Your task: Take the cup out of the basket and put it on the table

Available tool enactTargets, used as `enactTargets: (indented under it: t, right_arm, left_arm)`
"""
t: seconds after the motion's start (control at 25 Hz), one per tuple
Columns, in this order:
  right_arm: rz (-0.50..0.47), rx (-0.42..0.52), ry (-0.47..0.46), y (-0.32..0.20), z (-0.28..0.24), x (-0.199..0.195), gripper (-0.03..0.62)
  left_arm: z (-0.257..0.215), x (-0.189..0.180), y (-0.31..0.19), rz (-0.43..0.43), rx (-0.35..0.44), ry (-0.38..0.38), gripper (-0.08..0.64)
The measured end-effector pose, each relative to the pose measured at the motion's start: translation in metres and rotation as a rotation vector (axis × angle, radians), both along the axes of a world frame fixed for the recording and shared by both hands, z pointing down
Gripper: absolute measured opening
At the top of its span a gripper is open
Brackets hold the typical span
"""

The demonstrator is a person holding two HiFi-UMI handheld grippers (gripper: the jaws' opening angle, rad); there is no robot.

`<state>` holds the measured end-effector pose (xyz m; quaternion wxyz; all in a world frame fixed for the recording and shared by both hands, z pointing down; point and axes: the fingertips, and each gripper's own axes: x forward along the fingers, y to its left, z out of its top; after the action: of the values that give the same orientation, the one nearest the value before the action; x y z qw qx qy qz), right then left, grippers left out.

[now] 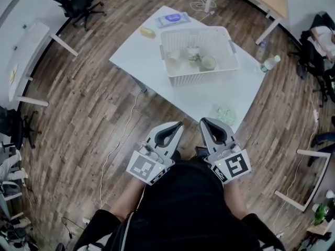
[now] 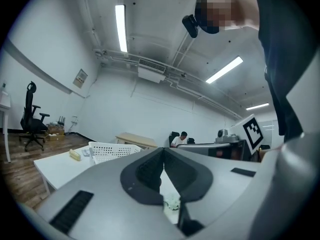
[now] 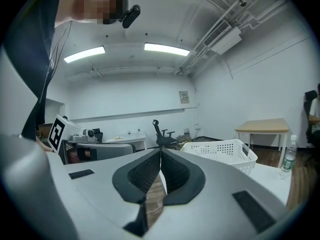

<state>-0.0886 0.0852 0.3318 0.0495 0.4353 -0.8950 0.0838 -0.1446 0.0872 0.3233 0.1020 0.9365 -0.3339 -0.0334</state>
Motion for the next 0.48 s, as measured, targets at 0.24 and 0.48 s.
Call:
enactTargets:
  t: [0.24,0.48]
  right_arm:
    - [0.027,-0.028,-0.006,-0.008,0.005,-0.009,0.025]
    - [0.023,-0.056,-0.02,-0.02,0.013,0.0,0.025]
  left_arm:
    - [0.011,-0.019,-0.021,0.018,-0.018,-0.031,0.009]
    - [0.012,-0.012,-0.034,-0.013,-0.062,0.01,0.009]
